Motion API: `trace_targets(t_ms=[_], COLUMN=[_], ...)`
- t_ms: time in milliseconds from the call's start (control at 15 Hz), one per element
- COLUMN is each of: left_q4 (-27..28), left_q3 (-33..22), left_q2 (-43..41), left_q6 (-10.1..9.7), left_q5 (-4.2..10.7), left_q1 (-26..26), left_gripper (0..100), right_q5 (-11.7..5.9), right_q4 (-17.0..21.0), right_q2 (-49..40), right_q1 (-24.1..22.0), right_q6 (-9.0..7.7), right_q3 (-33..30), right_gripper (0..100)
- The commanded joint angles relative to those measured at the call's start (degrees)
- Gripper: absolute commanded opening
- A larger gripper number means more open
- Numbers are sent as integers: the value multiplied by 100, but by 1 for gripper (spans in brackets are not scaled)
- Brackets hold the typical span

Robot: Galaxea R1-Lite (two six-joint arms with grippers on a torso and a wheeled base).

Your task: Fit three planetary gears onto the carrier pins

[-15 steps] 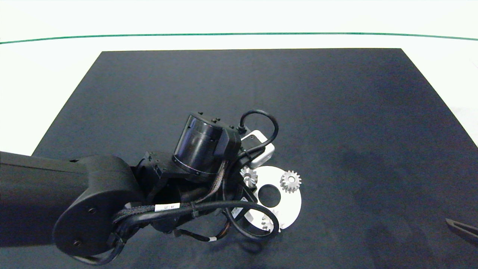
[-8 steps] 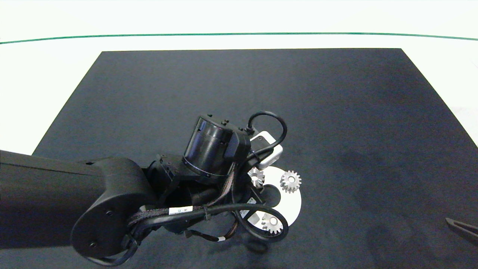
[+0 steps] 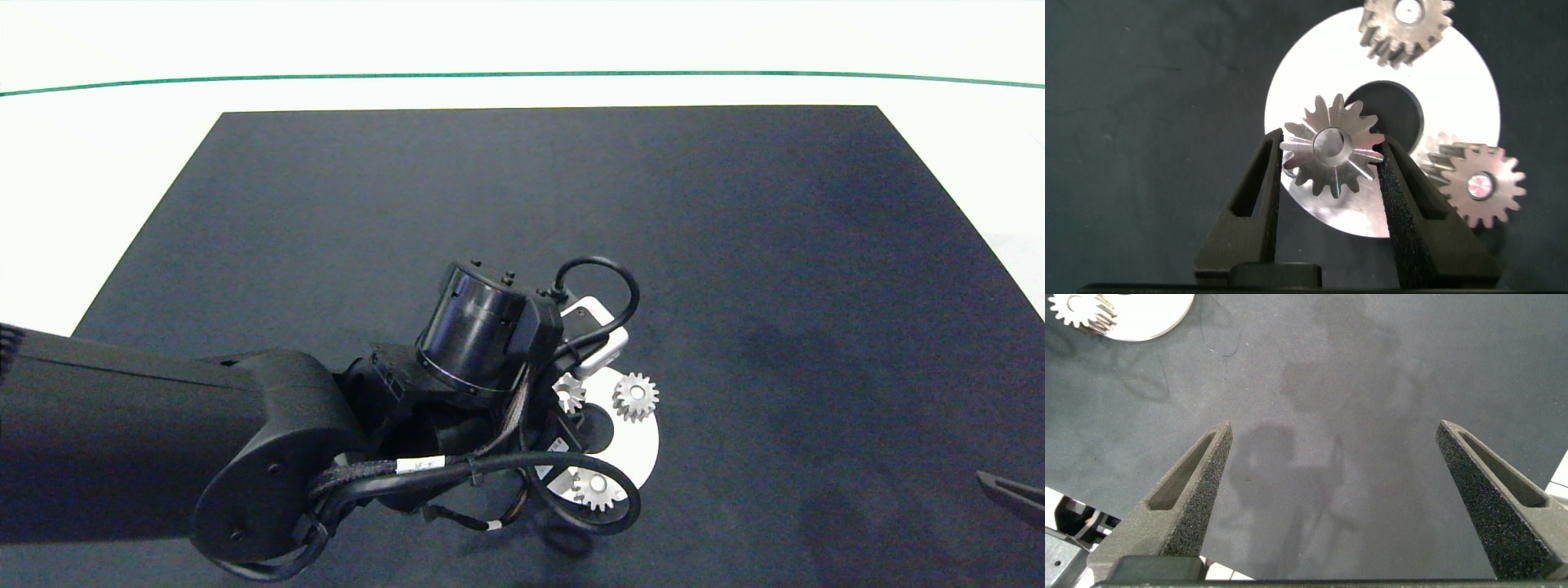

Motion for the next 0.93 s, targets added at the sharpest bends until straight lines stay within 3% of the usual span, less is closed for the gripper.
trace_targets(t_ms=[67, 933], left_q4=[5, 5], left_q3=[-41, 90], left_q2=[-40, -58], left_q6=[28, 89], left_q5=[9, 0], left_q1=[42, 227], left_gripper=[16, 16], right_q5=[-21, 32], right_q4=[18, 18], right_q2=[5, 5], right_q1=[2, -6], right_q6=[-10, -10], right_q3=[-1, -1], right_gripper=[100, 100])
